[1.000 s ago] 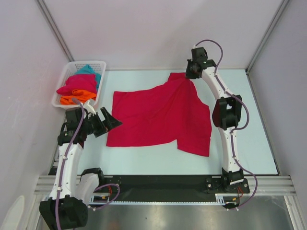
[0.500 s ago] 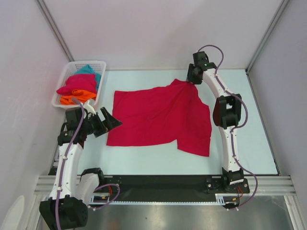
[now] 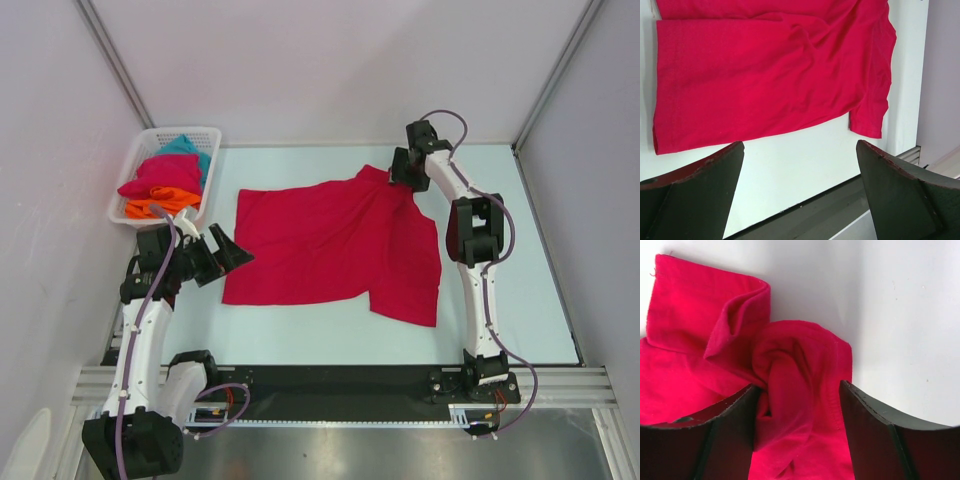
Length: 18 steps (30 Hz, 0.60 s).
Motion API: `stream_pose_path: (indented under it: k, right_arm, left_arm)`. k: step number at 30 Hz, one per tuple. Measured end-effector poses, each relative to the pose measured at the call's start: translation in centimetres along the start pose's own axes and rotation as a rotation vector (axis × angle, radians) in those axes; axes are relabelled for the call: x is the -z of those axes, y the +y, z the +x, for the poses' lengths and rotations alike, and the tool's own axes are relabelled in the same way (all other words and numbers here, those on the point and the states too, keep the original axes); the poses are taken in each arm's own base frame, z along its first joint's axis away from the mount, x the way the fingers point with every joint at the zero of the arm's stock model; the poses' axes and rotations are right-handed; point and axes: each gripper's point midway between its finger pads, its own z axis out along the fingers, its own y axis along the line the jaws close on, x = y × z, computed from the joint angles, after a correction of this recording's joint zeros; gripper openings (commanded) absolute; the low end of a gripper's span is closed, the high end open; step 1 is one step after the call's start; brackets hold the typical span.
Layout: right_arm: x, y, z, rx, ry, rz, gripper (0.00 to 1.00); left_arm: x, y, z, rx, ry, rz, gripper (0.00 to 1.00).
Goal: Fold and stack the t-shirts
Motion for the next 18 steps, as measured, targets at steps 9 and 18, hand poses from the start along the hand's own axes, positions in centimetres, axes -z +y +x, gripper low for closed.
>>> stream_pose_path:
  k: [9, 18]
  right_arm:
    - [0.2, 0.0, -1.3, -0.033, -0.02, -0.037, 0.0]
    - [-1.7, -1.0, 0.3, -0.047, 0.002, -0.036, 0.0]
  left_arm:
    - [0.0, 0.1, 0.0, -0.007, -0.001, -0.005, 0.99]
    - [-0.1, 0.3, 0.1, -0.001, 0.008, -0.011, 1.0]
